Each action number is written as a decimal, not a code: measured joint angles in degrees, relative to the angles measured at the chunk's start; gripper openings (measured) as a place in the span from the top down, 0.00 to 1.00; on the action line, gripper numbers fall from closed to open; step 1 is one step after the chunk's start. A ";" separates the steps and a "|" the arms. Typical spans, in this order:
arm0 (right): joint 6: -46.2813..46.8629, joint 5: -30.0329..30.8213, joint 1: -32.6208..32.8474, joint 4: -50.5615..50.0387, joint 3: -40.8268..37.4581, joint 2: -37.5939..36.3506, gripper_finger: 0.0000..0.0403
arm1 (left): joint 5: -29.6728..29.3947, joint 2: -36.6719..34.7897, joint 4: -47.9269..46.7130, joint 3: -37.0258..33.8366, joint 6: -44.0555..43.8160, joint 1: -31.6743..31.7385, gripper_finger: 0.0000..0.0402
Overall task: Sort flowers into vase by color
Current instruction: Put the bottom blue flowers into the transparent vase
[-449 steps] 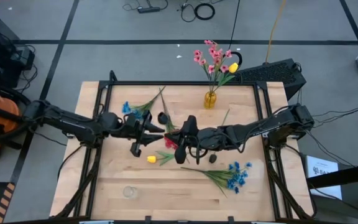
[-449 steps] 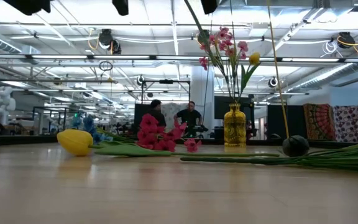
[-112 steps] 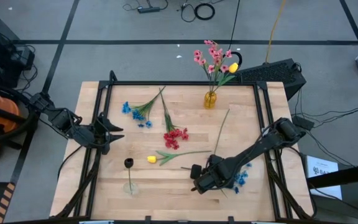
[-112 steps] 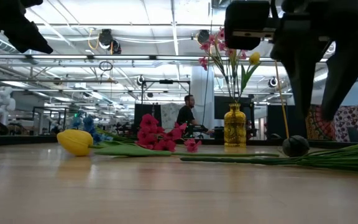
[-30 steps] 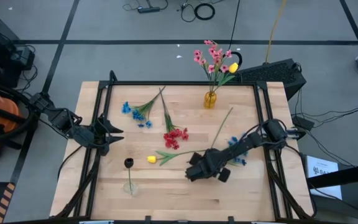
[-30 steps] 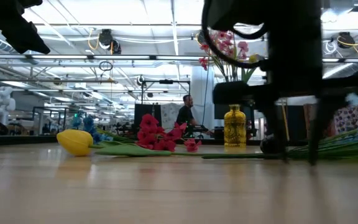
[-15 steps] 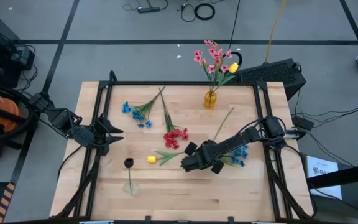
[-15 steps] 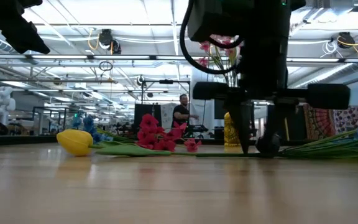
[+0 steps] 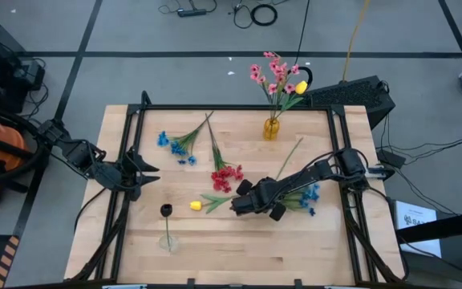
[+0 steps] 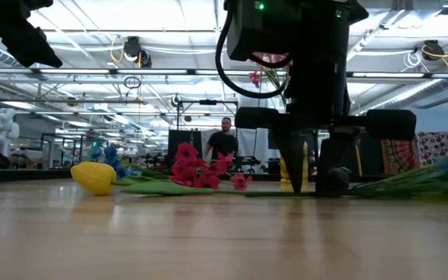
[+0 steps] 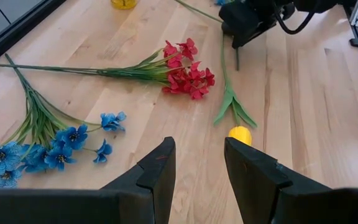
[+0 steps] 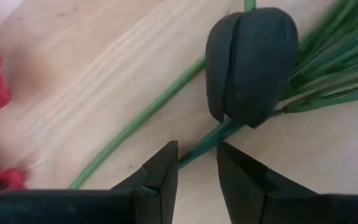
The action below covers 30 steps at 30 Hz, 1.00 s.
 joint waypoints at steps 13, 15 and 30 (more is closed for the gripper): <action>-16.61 -1.94 3.87 0.45 0.21 1.62 0.74 | 0.17 -0.02 -0.17 0.00 0.09 0.00 0.64; -19.96 -2.00 4.86 0.53 0.19 1.63 0.74 | 0.17 -0.02 -0.17 0.00 0.42 0.00 0.64; -21.45 -6.01 9.06 1.49 0.04 1.09 0.98 | 0.15 -0.02 -0.17 0.00 0.46 0.00 0.64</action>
